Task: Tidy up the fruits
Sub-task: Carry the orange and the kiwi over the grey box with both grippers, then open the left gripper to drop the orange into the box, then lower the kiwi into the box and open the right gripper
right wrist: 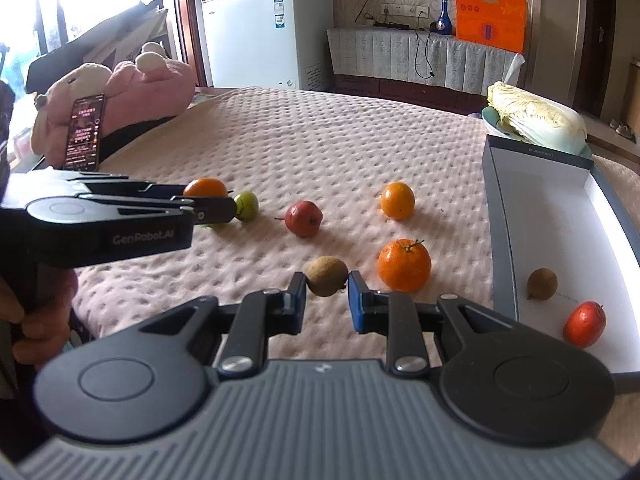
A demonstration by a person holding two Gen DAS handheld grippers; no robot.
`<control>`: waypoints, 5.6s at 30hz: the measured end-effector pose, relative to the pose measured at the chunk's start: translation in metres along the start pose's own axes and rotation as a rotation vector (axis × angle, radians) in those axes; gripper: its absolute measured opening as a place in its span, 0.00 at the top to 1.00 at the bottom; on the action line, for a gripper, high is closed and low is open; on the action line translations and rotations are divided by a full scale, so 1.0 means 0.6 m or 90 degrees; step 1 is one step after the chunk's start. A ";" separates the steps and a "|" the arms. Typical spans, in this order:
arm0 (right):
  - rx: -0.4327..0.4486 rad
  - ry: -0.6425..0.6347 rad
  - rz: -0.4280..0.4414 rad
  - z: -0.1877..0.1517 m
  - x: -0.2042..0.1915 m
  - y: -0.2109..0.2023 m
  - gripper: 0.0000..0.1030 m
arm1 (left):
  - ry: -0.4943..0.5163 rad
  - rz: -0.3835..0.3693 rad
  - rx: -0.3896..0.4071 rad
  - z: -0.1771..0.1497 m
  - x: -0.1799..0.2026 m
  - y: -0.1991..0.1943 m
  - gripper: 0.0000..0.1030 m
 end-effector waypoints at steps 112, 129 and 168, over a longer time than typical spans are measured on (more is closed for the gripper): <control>0.073 0.196 -0.099 -0.036 0.232 -0.110 0.76 | 0.092 -0.172 0.040 0.137 0.309 0.104 0.66; 0.052 0.194 -0.084 -0.030 0.228 -0.087 0.76 | 0.104 -0.187 0.038 0.181 0.341 0.172 0.66; 0.045 0.294 -0.147 -0.016 0.278 -0.044 0.76 | 0.060 -0.143 0.077 0.202 0.242 0.095 0.45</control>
Point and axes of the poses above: each gripper's, at about its wrist camera, not at the fingertips, and y roughly the way its jaws point, x to its right, z to its top, the point moved 6 cm from there along y, roughly the way its jaws point, and after that the axes turned 8 degrees about -x, right-handed, at the moved point
